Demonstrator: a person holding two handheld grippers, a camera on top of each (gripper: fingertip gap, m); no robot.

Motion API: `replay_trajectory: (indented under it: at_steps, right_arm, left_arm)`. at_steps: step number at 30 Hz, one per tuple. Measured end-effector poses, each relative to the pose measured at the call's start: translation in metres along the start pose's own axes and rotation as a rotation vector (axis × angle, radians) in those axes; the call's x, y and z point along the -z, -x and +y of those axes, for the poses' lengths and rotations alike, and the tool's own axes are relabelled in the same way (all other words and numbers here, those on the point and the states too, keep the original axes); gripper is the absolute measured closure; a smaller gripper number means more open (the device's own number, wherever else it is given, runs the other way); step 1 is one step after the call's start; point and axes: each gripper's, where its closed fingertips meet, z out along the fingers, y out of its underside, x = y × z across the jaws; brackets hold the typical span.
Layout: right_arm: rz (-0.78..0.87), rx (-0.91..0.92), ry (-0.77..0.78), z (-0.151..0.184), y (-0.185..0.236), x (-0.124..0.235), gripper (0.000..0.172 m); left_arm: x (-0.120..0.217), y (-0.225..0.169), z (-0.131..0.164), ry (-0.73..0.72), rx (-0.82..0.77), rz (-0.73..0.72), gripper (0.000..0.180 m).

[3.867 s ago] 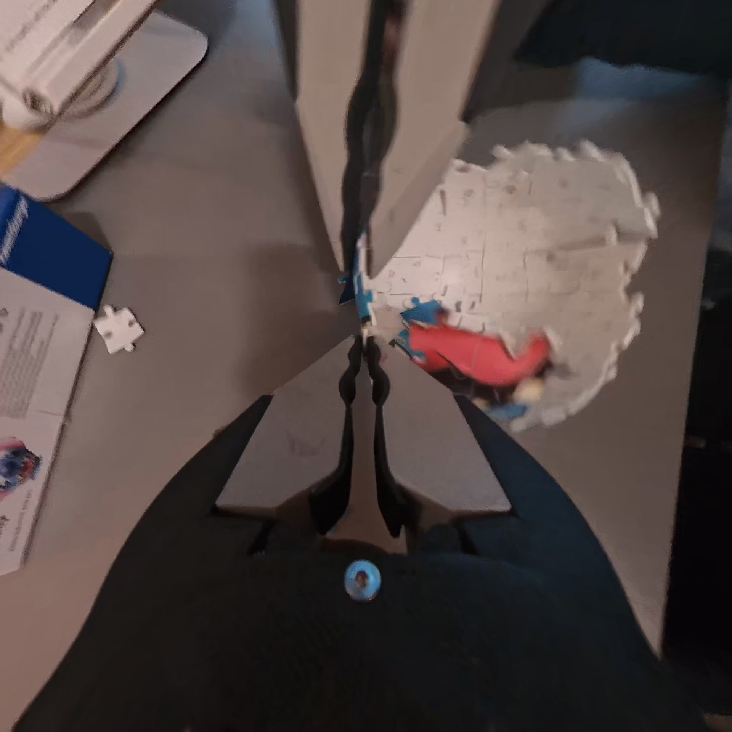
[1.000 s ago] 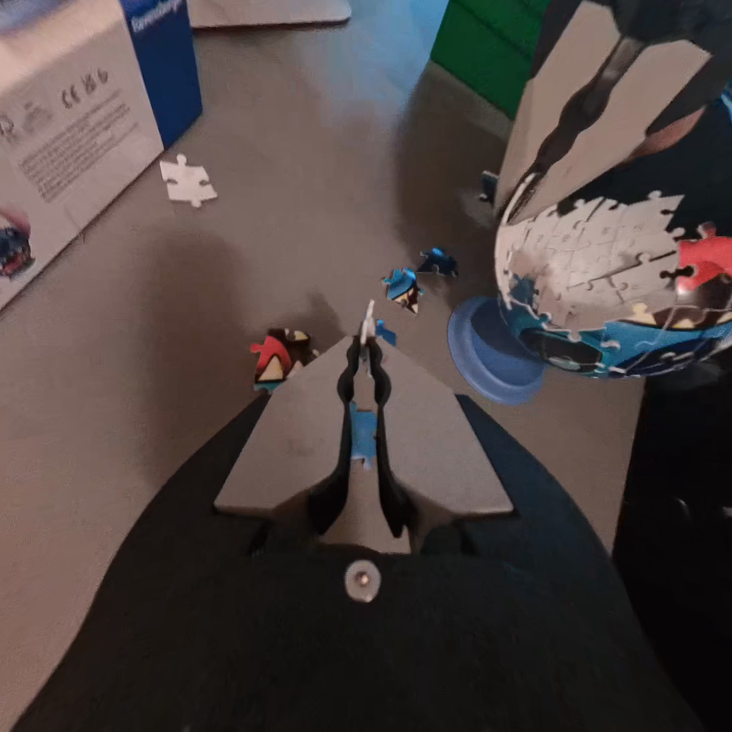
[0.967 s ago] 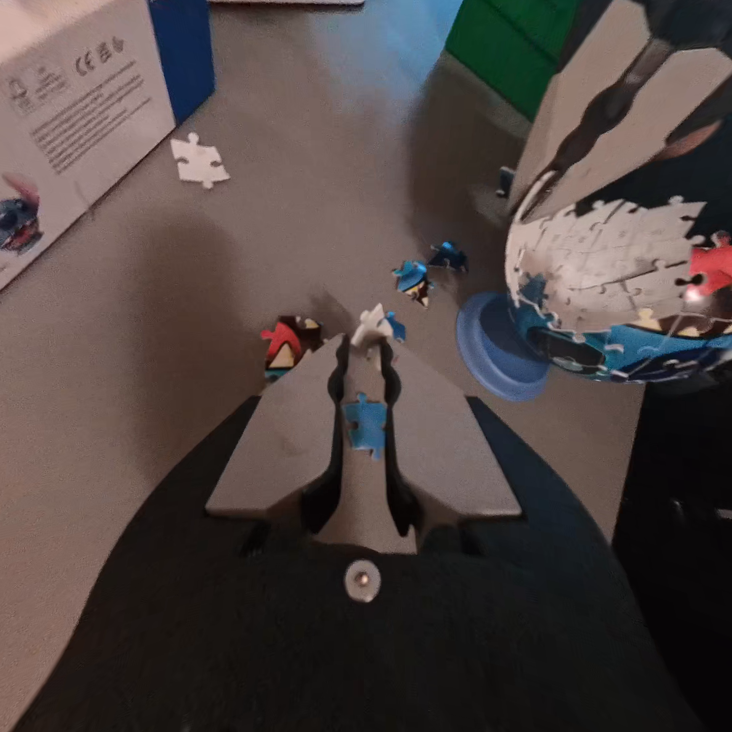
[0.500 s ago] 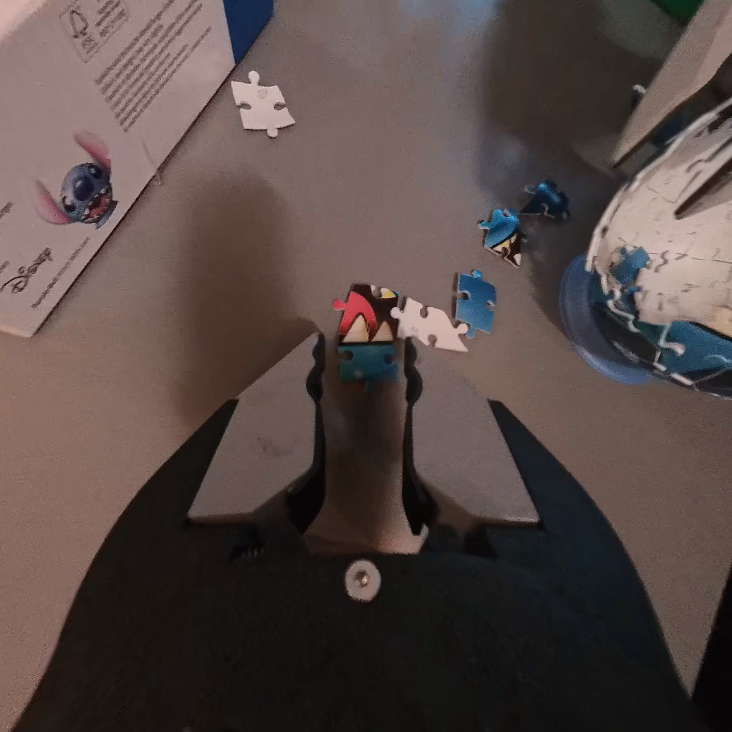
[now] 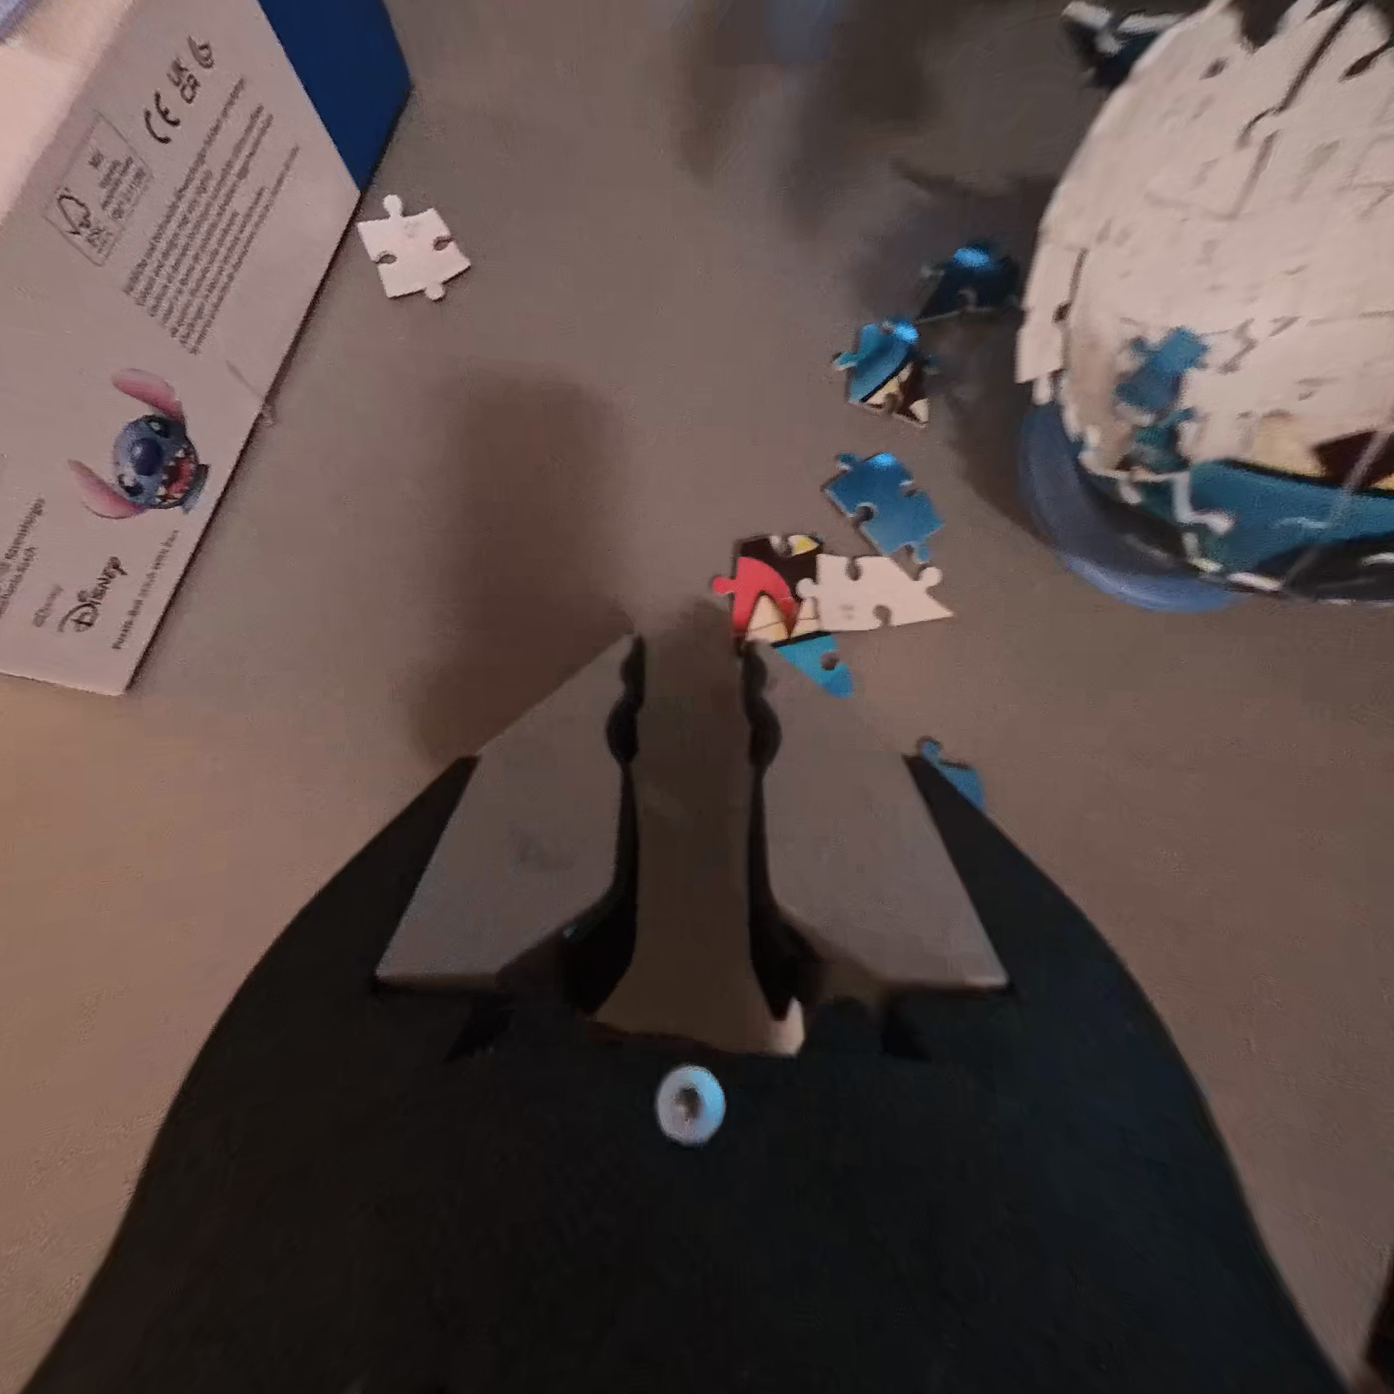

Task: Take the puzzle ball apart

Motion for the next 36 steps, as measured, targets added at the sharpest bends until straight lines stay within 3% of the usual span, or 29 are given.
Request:
replay_trajectory:
  at_steps: [2, 5, 6, 12, 19, 22, 25, 27, 29, 31, 34, 36]
  right_arm:
    - [-0.026, 0.079, 0.088, 0.003, 0.001, -0.011, 0.132]
    - [-0.007, 0.204, 0.251, 0.012, -0.011, -0.030, 0.128]
    - [-0.005, 0.232, 0.296, 0.015, -0.015, -0.036, 0.128]
    - [-0.175, 0.325, 0.394, 0.022, -0.001, -0.076, 0.127]
    - [-0.229, 0.378, 0.500, 0.043, 0.002, -0.107, 0.130]
    - [-0.243, 0.360, 0.484, 0.041, 0.001, -0.110, 0.147]
    - [-0.236, 0.328, 0.436, 0.033, -0.002, -0.107, 0.155]
    - [-0.256, 0.314, 0.352, 0.019, 0.004, -0.100, 0.172]
    - [-0.234, 0.325, 0.325, 0.014, 0.005, -0.092, 0.172]
    - [-0.199, 0.348, 0.344, 0.019, 0.002, -0.090, 0.172]
    - [-0.162, 0.373, 0.381, 0.028, 0.003, -0.091, 0.172]
    - [-0.119, 0.398, 0.392, 0.027, 0.004, -0.091, 0.172]
  left_arm:
    - [0.005, -0.015, -0.006, -0.034, 0.038, 0.050, 0.144]
    - [-0.002, -0.020, 0.003, 0.016, 0.003, -0.013, 0.137]
    - [-0.007, -0.021, 0.011, 0.064, -0.021, -0.037, 0.136]
    - [-0.017, -0.027, 0.007, 0.002, -0.058, -0.004, 0.150]
    - [-0.016, -0.013, -0.003, -0.095, -0.362, -0.157, 0.151]
    - [-0.016, -0.009, -0.008, -0.125, -0.490, -0.252, 0.151]
    - [-0.016, -0.002, -0.010, -0.129, -0.472, -0.296, 0.152]
    - [-0.015, 0.007, -0.009, -0.111, -0.426, -0.323, 0.161]
    - [-0.012, 0.010, -0.012, -0.138, -0.377, -0.318, 0.149]
    - [-0.010, 0.011, -0.013, -0.155, -0.330, -0.279, 0.160]
    - [-0.008, 0.004, -0.019, -0.194, -0.276, -0.205, 0.159]
    - [-0.005, -0.010, -0.029, -0.263, -0.247, -0.131, 0.174]
